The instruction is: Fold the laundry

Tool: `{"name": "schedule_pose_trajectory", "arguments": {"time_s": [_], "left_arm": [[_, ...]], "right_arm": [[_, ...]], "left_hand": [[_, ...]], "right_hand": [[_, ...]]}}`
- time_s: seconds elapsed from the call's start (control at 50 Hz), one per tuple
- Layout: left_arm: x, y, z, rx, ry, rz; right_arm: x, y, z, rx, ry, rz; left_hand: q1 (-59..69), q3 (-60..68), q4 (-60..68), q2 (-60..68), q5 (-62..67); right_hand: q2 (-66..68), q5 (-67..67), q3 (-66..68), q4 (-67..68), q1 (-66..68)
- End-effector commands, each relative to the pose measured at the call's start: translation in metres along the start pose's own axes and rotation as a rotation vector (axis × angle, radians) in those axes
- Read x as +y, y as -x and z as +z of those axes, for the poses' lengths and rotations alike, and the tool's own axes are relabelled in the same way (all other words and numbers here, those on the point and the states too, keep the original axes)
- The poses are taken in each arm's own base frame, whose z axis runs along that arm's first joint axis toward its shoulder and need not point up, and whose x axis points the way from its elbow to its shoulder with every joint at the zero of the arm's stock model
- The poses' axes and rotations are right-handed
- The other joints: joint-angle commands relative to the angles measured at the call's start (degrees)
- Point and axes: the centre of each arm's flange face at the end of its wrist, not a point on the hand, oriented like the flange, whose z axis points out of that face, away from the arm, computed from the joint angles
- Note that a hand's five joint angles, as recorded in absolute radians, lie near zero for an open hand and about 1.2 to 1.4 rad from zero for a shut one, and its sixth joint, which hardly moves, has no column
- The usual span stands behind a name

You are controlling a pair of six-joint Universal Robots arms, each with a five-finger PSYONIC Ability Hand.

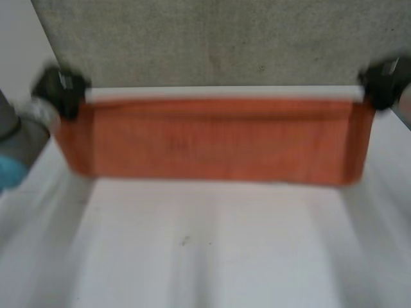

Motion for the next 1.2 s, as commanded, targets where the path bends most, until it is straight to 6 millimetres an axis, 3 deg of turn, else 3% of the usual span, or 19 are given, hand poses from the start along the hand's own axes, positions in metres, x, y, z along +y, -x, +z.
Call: {"name": "schedule_pose_trajectory", "arguments": {"time_s": [0.02, 0.08, 0.24, 0.3, 0.32, 0.34, 0.38, 0.42, 0.48, 0.58, 0.66, 0.74, 0.76, 0.86, 0.94, 0.96, 1.02, 1.1, 1.2], "left_arm": [[-0.125, 0.107, 0.010, -0.445, -0.558, -0.048], [-0.138, 0.122, -0.001, -0.486, -0.650, -0.112], [-0.101, 0.087, 0.005, -0.375, -0.538, -0.167], [-0.083, 0.068, 0.009, -0.328, -0.483, -0.178], [-0.071, 0.057, 0.010, -0.301, -0.445, -0.188], [-0.055, 0.042, 0.013, -0.265, -0.400, -0.198], [-0.023, 0.012, 0.020, -0.197, -0.307, -0.212], [0.005, -0.015, 0.025, -0.139, -0.231, -0.228], [0.028, -0.038, 0.027, -0.087, -0.164, -0.238], [0.064, -0.077, 0.021, 0.006, -0.050, -0.252], [0.074, -0.088, 0.011, 0.037, -0.003, -0.236], [0.073, -0.082, 0.000, 0.035, 0.025, -0.202], [0.065, -0.073, -0.017, 0.042, 0.049, -0.172], [0.060, -0.064, -0.056, 0.092, 0.146, -0.159], [0.059, -0.059, -0.083, 0.146, 0.237, -0.173], [0.058, -0.058, -0.090, 0.159, 0.259, -0.178], [0.053, -0.054, -0.122, 0.252, 0.378, -0.197], [0.049, -0.054, -0.137, 0.309, 0.422, -0.186], [0.044, -0.048, -0.125, 0.270, 0.353, -0.170]], "right_arm": [[-0.130, -0.098, -0.042, 0.418, -0.651, 0.171], [-0.136, -0.102, -0.064, 0.436, -0.697, 0.182], [-0.091, -0.058, -0.037, 0.276, -0.553, 0.198], [-0.059, -0.030, -0.021, 0.189, -0.456, 0.206], [-0.059, -0.030, -0.021, 0.189, -0.455, 0.206], [-0.034, -0.010, -0.006, 0.135, -0.375, 0.215], [-0.025, 0.000, 0.000, 0.110, -0.346, 0.217], [-0.004, 0.033, 0.015, 0.031, -0.276, 0.215], [0.031, 0.072, 0.032, -0.057, -0.165, 0.182], [0.069, 0.098, 0.040, -0.131, -0.022, 0.129], [0.077, 0.103, 0.031, -0.185, 0.062, 0.118], [0.066, 0.093, 0.010, -0.210, 0.132, 0.117], [0.057, 0.088, -0.003, -0.223, 0.156, 0.111], [0.046, 0.074, -0.041, -0.285, 0.243, 0.044], [0.051, 0.065, -0.061, -0.320, 0.314, -0.019], [0.061, 0.057, -0.087, -0.375, 0.407, -0.113], [0.070, 0.050, -0.105, -0.409, 0.467, -0.180], [0.078, 0.046, -0.106, -0.405, 0.482, -0.192], [0.079, 0.046, -0.096, -0.364, 0.446, -0.207]], "left_hand": [[14.4, 11.6, 11.4, 11.3, 14.9], [14.4, 11.6, 11.4, 11.3, 14.9], [14.4, 11.6, 11.4, 11.3, 14.9], [14.4, 11.6, 11.4, 11.3, 14.9], [14.4, 11.6, 11.4, 11.3, 14.9], [14.4, 11.6, 11.4, 11.3, 14.9], [14.4, 11.6, 11.4, 11.3, 14.9], [14.4, 11.6, 11.4, 11.3, 14.9], [14.4, 11.6, 11.4, 11.3, 14.9], [14.4, 11.6, 11.4, 11.3, 14.9], [14.4, 11.6, 11.4, 11.3, 14.9], [14.4, 11.6, 11.4, 11.3, 14.9], [14.4, 11.6, 11.4, 11.3, 14.9], [14.4, 11.6, 11.4, 11.3, 14.9], [14.4, 11.6, 11.4, 11.3, 14.9], [14.4, 11.6, 11.4, 11.3, 14.9], [14.4, 11.6, 11.4, 11.3, 14.9], [14.4, 11.6, 11.4, 11.3, 14.9], [14.4, 11.6, 11.4, 11.3, 14.9]], "right_hand": [[13.1, 13.9, 12.5, 11.9, 25.9], [13.1, 13.9, 12.5, 11.9, 25.9], [13.1, 13.9, 12.5, 11.9, 25.9], [13.1, 13.9, 12.5, 11.9, 25.9], [13.1, 13.9, 12.5, 11.9, 25.9], [13.1, 13.9, 12.5, 11.9, 25.9], [13.1, 13.9, 12.5, 11.9, 25.9], [13.1, 13.9, 12.5, 11.9, 25.9], [13.1, 13.9, 12.5, 11.9, 25.9], [13.1, 13.9, 12.5, 11.9, 25.9], [13.1, 13.9, 12.5, 11.9, 25.9], [13.1, 13.9, 12.5, 11.9, 25.9], [13.1, 13.9, 12.5, 11.9, 25.9], [13.1, 13.9, 12.5, 11.9, 25.9], [13.1, 13.9, 12.5, 11.9, 25.9], [13.1, 13.9, 12.5, 11.9, 25.9], [13.1, 13.9, 12.5, 11.9, 25.9], [13.1, 13.9, 12.5, 11.9, 25.9], [13.1, 13.9, 12.5, 11.9, 25.9]]}}
